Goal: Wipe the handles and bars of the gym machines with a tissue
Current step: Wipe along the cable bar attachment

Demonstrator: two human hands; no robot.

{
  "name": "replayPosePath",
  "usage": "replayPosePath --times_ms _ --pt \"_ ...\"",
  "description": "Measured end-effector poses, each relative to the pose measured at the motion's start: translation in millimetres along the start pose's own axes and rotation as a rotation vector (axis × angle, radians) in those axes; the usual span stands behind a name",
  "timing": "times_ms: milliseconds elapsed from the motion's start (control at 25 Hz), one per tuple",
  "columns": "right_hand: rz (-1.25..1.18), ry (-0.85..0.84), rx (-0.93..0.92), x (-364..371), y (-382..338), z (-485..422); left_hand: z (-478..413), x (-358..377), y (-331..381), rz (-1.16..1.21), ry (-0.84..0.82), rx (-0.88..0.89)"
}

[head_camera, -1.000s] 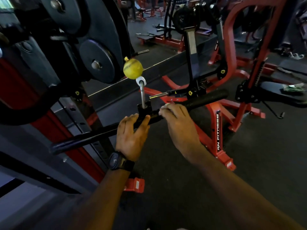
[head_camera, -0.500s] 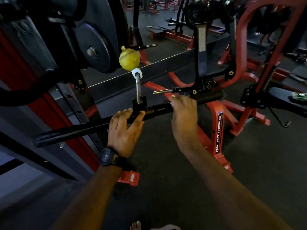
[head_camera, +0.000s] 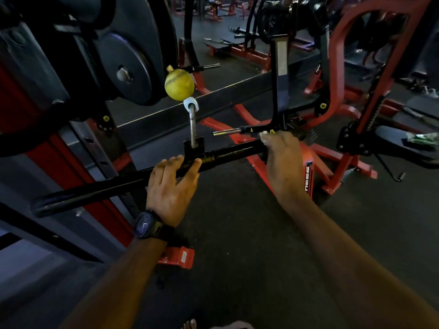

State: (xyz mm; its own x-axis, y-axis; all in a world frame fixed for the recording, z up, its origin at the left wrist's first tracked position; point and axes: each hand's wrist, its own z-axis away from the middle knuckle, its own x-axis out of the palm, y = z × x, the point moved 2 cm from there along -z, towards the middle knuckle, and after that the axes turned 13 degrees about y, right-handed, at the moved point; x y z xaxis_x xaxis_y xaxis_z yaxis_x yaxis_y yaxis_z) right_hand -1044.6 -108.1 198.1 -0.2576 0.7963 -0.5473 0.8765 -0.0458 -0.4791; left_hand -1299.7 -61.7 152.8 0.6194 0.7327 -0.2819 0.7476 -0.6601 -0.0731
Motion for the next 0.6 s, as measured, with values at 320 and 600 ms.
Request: replayPosePath --times_ms 320,600 --pt "-0.114 0.105 0.177 -7 24 -20 -4 4 1 0.003 -0.055 -0.016" --pt "0.005 0.175 0.196 -14 25 -32 -3 3 1 0.002 -0.051 -0.009"
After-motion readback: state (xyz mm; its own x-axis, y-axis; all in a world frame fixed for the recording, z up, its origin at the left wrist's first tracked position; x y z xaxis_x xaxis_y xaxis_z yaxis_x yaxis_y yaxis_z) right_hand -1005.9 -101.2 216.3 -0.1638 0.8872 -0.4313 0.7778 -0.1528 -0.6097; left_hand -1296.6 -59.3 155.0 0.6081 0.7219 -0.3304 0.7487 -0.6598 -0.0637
